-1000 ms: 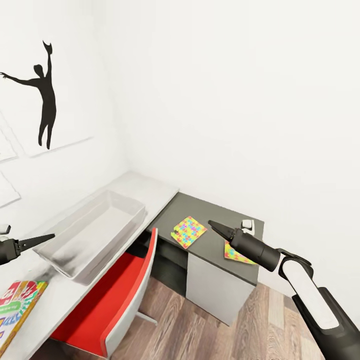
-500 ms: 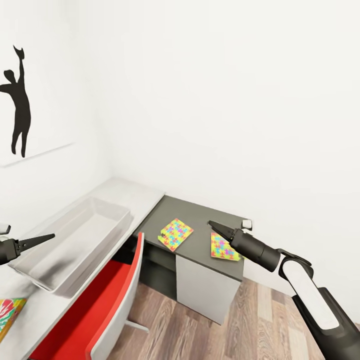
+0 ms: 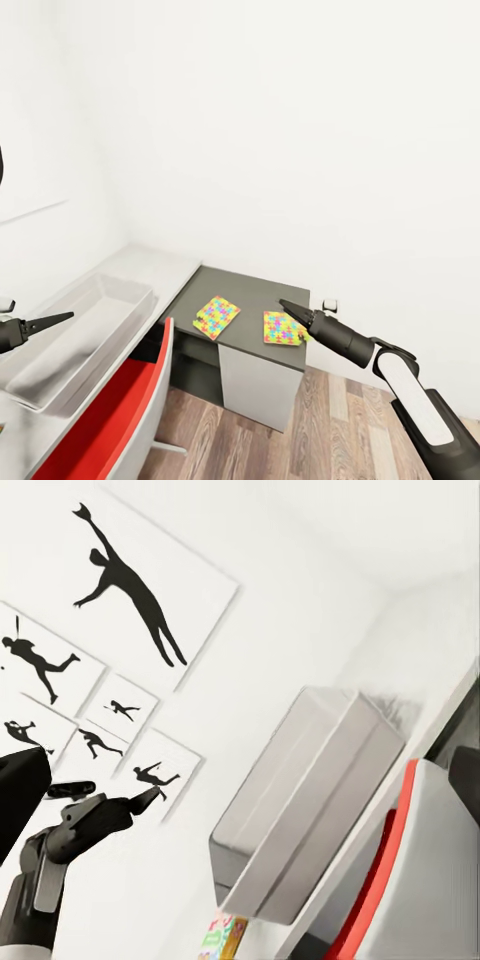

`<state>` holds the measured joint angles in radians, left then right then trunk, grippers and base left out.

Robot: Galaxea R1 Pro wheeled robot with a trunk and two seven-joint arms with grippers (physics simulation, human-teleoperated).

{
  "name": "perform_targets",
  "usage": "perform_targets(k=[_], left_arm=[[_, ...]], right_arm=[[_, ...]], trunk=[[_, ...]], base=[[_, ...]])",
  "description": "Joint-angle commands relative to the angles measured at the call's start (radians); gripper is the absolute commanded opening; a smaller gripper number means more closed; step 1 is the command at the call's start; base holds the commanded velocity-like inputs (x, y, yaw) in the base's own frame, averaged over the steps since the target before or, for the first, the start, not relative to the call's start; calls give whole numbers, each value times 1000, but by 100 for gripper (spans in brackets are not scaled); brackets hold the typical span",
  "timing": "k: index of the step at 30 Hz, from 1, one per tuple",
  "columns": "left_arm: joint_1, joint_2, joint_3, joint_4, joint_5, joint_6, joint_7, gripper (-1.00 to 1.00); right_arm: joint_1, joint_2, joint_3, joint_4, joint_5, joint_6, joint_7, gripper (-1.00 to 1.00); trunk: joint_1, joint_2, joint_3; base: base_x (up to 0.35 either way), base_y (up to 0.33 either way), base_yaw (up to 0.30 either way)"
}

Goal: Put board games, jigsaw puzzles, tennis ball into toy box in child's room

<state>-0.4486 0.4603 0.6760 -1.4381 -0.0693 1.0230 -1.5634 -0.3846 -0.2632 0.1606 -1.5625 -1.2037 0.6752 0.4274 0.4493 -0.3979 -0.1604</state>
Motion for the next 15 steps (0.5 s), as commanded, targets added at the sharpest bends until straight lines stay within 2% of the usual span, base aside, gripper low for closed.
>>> perform_targets(k=[1,10,14,15], left_arm=[[-1,0,1,-1,-7,10,-7,100],[-1,-2,-2,-1,-9,8,-7,100],[-1,-8,-5,-1,-10,4,-7,100],[-1,-16,-6,-1,-11,-1,-7,100]], right_arm=[[-1,-1,0,1,-4,3,0,100],[31,-10,-7,2,-3,2,1,100],[69,-11,-27,2,6,-6,1,100],[87,-12,-38,2,20,-19,2,100]], trunk=[[1,-2,-1],[1,-2,11],[1,-2,17],[1,-2,18]], base=[[0,0,-204],[0,0,-204],[0,0,-204],[0,0,-204]])
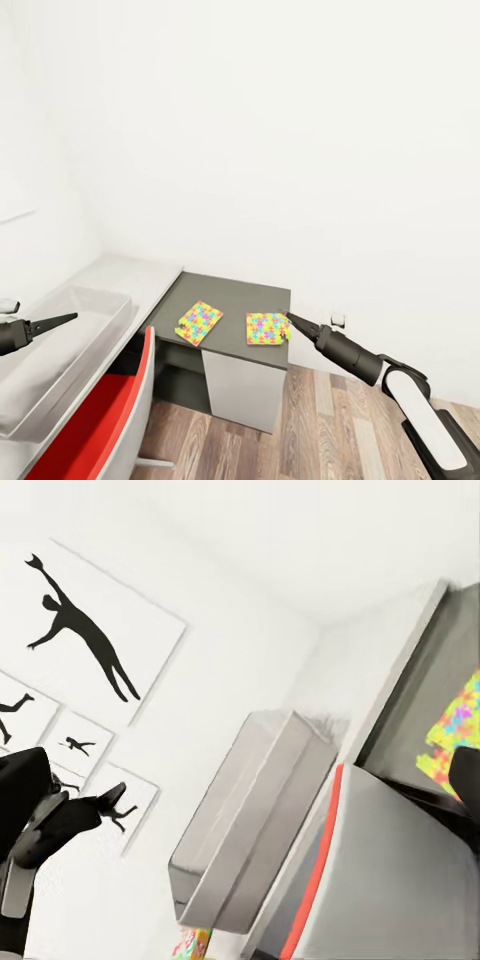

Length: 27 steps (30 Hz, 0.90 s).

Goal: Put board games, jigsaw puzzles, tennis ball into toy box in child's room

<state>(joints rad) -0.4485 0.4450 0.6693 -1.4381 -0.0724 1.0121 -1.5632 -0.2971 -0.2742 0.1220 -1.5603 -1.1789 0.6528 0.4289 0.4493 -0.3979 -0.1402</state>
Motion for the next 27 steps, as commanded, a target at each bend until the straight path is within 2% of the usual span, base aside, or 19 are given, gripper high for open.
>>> perform_targets(k=[1,4,7,13,18,27], left_arm=[[-1,-4,1,-1,-8,7,-8,100],[-1,-26,-1,0,-11,-7,-8,100],[-1,-51,-2,0,-14,-16,-8,100],[-1,-98,-18,2,-19,-35,-8,100],[-1,-110,-59,2,-19,-40,-8,100],[-1,-133,-77,6,-20,-42,-8,100]], right_arm=[[9,-1,-6,0,6,-6,1,100],[57,-5,-34,0,73,-49,23,100],[99,-8,-53,0,119,-75,67,100],[177,-11,-89,17,180,-161,152,100],[231,-12,-136,50,203,-197,217,100],[254,-13,-176,112,210,-209,332,100]], trunk=[[1,-2,-1],[1,-2,3],[1,-2,7],[1,-2,15],[1,-2,22],[1,-2,34]], base=[[0,0,-204],[0,0,-204],[0,0,-204],[0,0,-204],[0,0,-204],[0,0,-204]])
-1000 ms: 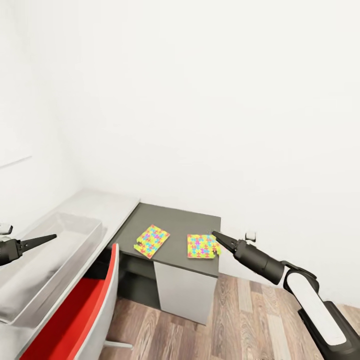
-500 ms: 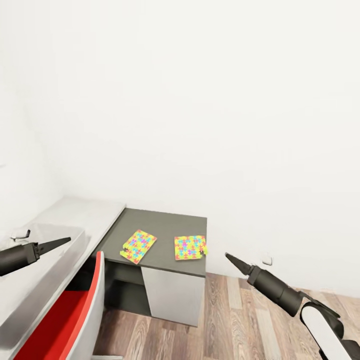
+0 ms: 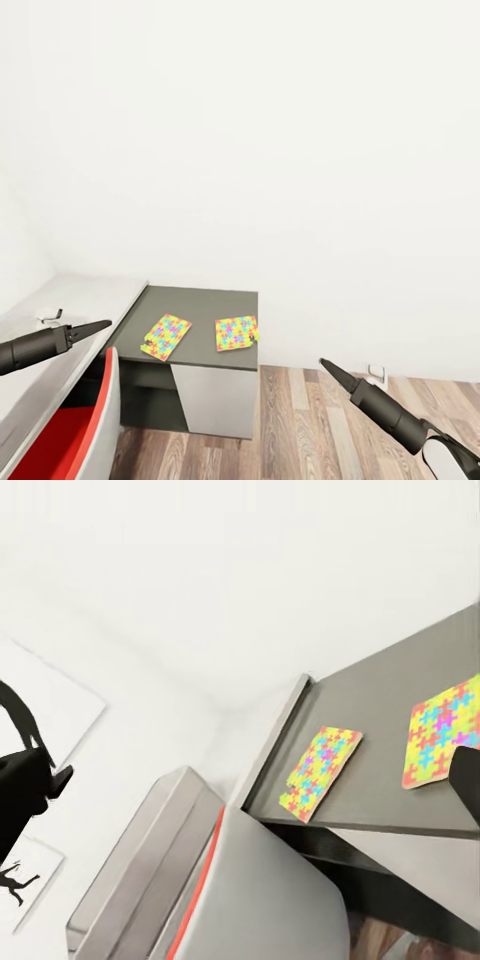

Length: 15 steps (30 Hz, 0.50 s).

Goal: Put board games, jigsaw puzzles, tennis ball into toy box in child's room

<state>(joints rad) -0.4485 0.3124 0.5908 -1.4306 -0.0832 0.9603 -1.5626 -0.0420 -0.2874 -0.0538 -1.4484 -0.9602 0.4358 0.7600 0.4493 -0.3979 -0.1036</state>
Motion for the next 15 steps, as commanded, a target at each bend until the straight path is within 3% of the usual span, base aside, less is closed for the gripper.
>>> perform_targets(k=[1,8,15], left_arm=[[-1,-1,1,-1,-9,10,-8,100],[2,-6,0,8,-9,-3,-8,100],[18,-35,0,12,-11,-39,-8,100]], right_arm=[[-1,0,-6,4,-8,8,10,100],[1,0,-56,18,-8,8,70,100],[2,0,-65,21,-8,8,81,100]], trunk=[[1,-2,-1],[1,-2,9],[1,-2,18]], base=[[0,0,-204],[0,0,-204],[0,0,-204]])
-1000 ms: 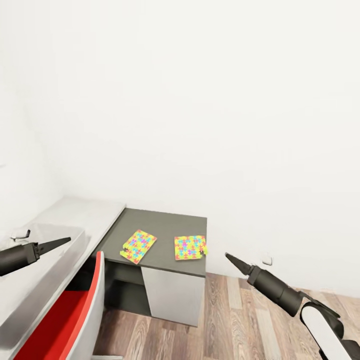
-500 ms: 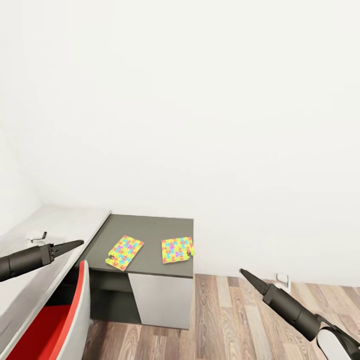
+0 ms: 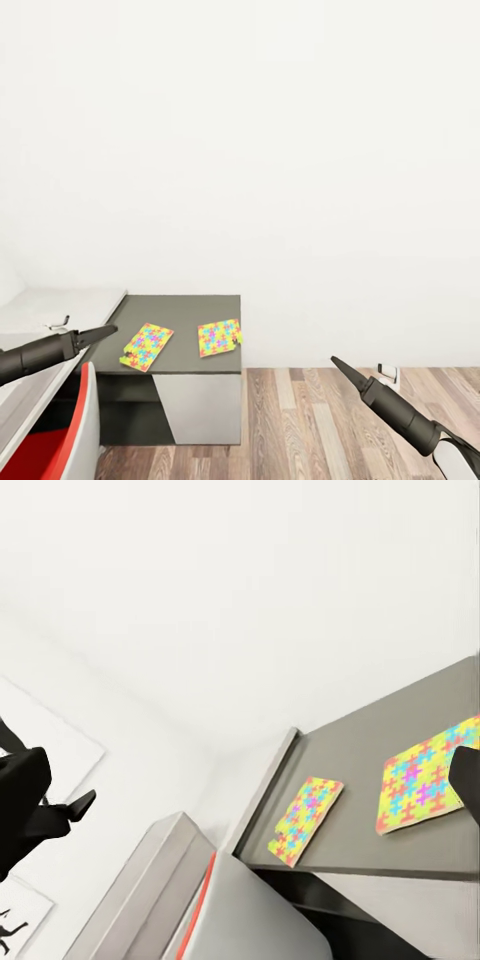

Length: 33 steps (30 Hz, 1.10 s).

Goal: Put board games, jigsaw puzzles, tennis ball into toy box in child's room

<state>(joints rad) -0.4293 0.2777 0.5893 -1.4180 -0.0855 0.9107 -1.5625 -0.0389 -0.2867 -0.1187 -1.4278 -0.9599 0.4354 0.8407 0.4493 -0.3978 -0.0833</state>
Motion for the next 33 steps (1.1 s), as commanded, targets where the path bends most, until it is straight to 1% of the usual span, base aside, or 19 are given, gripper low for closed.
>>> perform_targets(k=[1,7,10,12,13,16,17,18,19,20,22,23,25,26,28,29,31,32,33], left_arm=[[2,-3,1,-1,-9,7,-8,100],[30,-23,0,10,-10,-28,-8,100],[34,-34,0,26,-19,-43,-8,100],[35,-38,-1,41,-30,-58,-8,100],[36,-41,-2,49,-37,-65,-5,100],[36,-55,-18,73,-52,-77,36,100],[36,-65,-32,89,-60,-87,67,100],[36,-70,-41,98,-64,-94,86,100],[36,-76,-58,115,-70,-111,126,100],[36,-79,-66,124,-72,-120,148,100],[37,-86,-90,177,-76,-150,236,100],[37,-87,-93,194,-77,-156,256,100],[37,-91,-102,261,-80,-183,315,100],[37,-94,-107,309,-82,-210,353,100],[37,-97,-111,359,-86,-241,389,100],[38,-98,-115,409,-91,-274,426,100],[38,-99,-117,462,-98,-306,468,100],[38,-100,-119,521,-109,-336,512,100],[38,-100,-119,552,-115,-351,535,100]], right_arm=[[-1,0,0,0,-8,8,1,100],[-1,0,-1,1,-8,8,1,100],[-1,0,-1,0,-4,8,0,100],[-1,1,-1,1,12,8,-2,100],[-1,2,-1,1,29,8,-3,100],[-1,8,-1,3,71,8,-7,100],[-1,10,0,8,92,8,-10,100],[-1,12,0,12,104,7,-11,100],[-1,15,2,25,127,7,-14,100],[-1,17,3,33,139,7,-16,100],[-1,32,3,83,191,7,-20,100],[-1,37,2,99,205,6,-21,100],[-1,50,1,153,248,-8,-22,100],[-1,55,1,193,275,-29,-23,100],[-1,60,3,240,302,-57,-24,100],[-1,64,6,298,329,-88,-25,100],[-1,71,8,364,358,-120,-30,100],[-1,81,9,433,388,-152,-44,100],[-1,88,10,467,404,-169,-54,100]], trunk=[[1,-2,-1],[1,-2,7],[1,-2,11],[1,-2,14],[1,-2,15],[1,-2,19],[1,-2,21],[1,-2,22],[1,-2,23],[1,-2,25],[1,-2,27],[1,-2,29],[1,-2,32],[1,-2,33],[1,-2,36],[1,-2,37],[1,-2,40],[1,-2,41],[1,-2,42]], base=[[0,0,-203],[0,0,-203],[0,0,-204],[0,0,-204],[0,0,-204],[0,0,-204],[0,0,-204],[0,0,-204],[0,0,-204],[0,0,-204],[0,0,-204],[0,0,-204],[0,0,-204],[0,0,-204],[0,0,-204],[0,0,-204],[0,0,-204],[0,0,-204],[0,0,-204]])
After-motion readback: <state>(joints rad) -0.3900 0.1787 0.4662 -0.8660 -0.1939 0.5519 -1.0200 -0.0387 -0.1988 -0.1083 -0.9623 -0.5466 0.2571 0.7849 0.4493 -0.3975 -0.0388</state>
